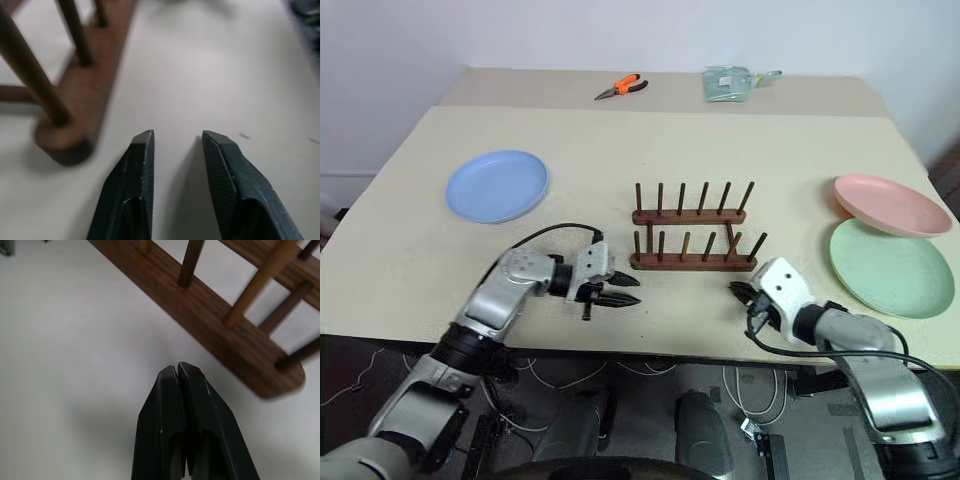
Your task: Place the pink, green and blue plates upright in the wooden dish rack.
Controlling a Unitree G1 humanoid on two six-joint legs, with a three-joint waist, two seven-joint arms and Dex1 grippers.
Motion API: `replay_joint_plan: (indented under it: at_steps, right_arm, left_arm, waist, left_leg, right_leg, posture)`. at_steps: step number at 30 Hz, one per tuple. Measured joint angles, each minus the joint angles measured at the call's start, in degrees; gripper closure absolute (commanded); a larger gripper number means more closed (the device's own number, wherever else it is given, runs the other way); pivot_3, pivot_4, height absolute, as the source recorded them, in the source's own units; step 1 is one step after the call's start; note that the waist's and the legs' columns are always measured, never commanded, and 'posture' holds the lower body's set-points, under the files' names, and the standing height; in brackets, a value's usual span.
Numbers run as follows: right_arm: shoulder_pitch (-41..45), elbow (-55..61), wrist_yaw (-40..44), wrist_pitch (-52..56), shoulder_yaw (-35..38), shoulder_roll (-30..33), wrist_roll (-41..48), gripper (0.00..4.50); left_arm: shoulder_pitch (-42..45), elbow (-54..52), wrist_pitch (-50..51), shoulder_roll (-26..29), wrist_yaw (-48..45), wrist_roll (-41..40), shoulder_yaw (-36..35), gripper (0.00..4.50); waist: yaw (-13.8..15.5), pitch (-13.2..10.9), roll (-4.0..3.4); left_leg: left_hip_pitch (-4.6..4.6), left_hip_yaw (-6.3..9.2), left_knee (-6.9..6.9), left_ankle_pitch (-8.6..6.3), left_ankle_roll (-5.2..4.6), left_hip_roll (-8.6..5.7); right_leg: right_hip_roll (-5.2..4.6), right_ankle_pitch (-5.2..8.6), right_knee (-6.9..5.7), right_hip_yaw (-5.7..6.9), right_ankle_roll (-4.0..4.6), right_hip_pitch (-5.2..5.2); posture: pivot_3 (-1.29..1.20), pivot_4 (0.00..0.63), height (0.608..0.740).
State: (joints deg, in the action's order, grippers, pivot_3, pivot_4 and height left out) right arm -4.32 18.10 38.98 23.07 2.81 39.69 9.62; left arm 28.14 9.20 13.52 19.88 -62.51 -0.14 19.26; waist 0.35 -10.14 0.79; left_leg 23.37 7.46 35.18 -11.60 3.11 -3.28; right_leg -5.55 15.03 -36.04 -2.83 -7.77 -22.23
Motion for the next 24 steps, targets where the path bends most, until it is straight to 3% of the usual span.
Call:
replay_joint_plan:
  at_steps: [6, 9, 13, 17, 21, 24]
  right_arm:
    - [10.03, -9.95, -8.01, -3.16, -5.54, -6.39, -7.2, 4.45]
    - [13.31, -14.57, -9.68, -4.69, -6.33, -7.32, -8.87, 4.45]
    - [15.0, -17.6, -10.42, -6.33, -6.4, -7.5, -9.54, 4.45]
    - [15.27, -18.17, -9.84, -5.84, -4.44, -6.77, -8.63, 3.18]
    - [10.53, -14.06, -6.71, -5.54, -0.58, 0.8, -8.4, 1.24]
    - [7.58, -11.35, -4.46, -5.23, 4.74, 7.43, -8.53, 1.24]
  left_arm:
    - [4.81, 7.71, 0.64, -4.8, 14.42, 3.69, 0.15, 3.01]
    - [7.41, 12.6, -0.1, -5.77, 19.11, 3.88, -0.18, 3.01]
    - [8.79, 15.86, -1.91, -6.05, 21.87, 3.88, -0.73, 3.01]
    - [9.05, 16.65, -3.57, -6.1, 21.9, 3.63, -0.81, 3.01]
    - [7.1, 14.66, -4.95, -5.2, 19.73, 2.29, -1.65, 3.01]
    - [4.3, 11.9, -6.16, -3.66, 16.76, 0.59, -2.4, 3.01]
  waist:
    - [-0.53, 0.41, 0.15]
    - [-1.08, 0.44, 0.19]
    - [-1.37, 0.46, 0.18]
    - [-1.2, 0.46, 0.18]
    - [-1.1, 0.42, 0.12]
    - [-1.38, 0.39, 0.06]
  left_leg:
    - [-0.41, 0.0, 0.02, 0.0, 0.0, 0.02]
    - [-0.98, 0.01, -0.09, -0.04, -0.01, 0.02]
    - [-1.0, 0.03, -0.14, -0.04, -0.01, 0.04]
    - [-0.95, 0.03, -0.13, -0.04, -0.02, 0.03]
    - [-0.84, 0.01, -0.19, -0.14, -0.15, -0.02]
    - [-0.83, -0.07, -0.22, -0.23, -0.18, 0.0]
  right_leg:
    - [0.05, 0.06, -0.01, 0.0, 0.19, 0.42]
    - [0.03, 0.29, 0.06, 0.02, -0.07, 0.99]
    - [0.04, 0.29, 0.04, 0.03, -0.02, 0.95]
    - [0.03, 0.2, 0.02, 0.03, 0.06, 0.92]
    - [-0.02, 0.2, 0.04, 0.01, -0.19, 0.82]
    - [-0.02, 0.21, 0.05, -0.02, -0.17, 0.76]
  posture:
    - [0.0, 0.15, 0.74]
    - [0.0, 0.15, 0.74]
    - [0.0, 0.15, 0.74]
    - [0.0, 0.15, 0.74]
    - [0.0, 0.15, 0.74]
    - [0.0, 0.15, 0.74]
